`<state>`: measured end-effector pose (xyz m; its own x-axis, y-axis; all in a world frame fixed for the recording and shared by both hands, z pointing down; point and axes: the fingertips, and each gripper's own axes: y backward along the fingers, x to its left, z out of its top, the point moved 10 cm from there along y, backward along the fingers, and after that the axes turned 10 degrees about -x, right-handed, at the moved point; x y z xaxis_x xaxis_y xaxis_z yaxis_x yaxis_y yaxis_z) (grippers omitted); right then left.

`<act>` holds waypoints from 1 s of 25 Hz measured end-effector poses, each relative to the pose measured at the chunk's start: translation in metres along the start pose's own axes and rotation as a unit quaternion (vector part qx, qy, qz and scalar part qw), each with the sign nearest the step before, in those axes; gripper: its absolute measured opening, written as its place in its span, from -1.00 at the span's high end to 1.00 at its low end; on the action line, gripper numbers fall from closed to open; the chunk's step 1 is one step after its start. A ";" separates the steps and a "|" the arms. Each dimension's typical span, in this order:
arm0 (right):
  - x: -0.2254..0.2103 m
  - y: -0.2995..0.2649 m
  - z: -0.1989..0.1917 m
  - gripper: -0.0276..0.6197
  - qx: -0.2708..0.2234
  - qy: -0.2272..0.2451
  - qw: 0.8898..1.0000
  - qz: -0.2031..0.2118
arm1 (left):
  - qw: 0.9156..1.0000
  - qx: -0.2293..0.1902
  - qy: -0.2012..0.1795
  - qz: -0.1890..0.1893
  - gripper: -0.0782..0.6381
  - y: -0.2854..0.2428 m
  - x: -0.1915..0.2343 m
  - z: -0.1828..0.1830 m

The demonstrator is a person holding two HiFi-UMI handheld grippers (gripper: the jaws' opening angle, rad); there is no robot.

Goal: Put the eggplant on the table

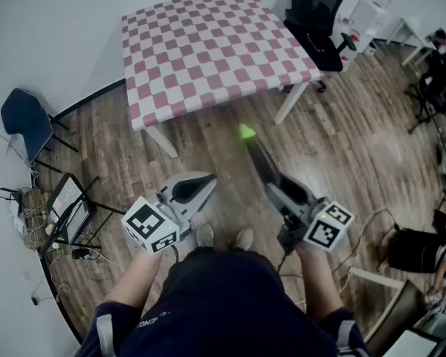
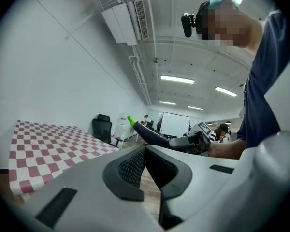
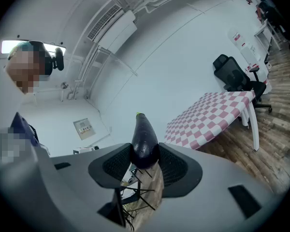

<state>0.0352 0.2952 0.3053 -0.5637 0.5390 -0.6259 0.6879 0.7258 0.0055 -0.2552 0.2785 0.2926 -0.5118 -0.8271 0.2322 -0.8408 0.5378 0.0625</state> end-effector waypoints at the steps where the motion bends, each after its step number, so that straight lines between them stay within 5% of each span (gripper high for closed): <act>1: -0.001 0.000 -0.001 0.32 0.000 -0.001 1.000 0.002 | 1.000 -0.001 -0.001 0.000 0.71 0.000 0.000 0.000; 14: -0.004 0.003 -0.001 0.32 -0.004 0.004 1.000 -0.003 | 1.000 0.007 0.006 -0.002 0.71 -0.004 -0.001 -0.010; 25: -0.046 0.055 0.026 0.32 -0.017 0.000 1.000 -0.014 | 1.000 0.004 -0.007 -0.002 0.71 -0.058 -0.037 -0.018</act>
<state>0.1110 0.2994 0.3136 -0.5821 0.5180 -0.6267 0.6560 0.7546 0.0143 -0.1846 0.2805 0.2982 -0.5101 -0.8320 0.2181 -0.8446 0.5324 0.0559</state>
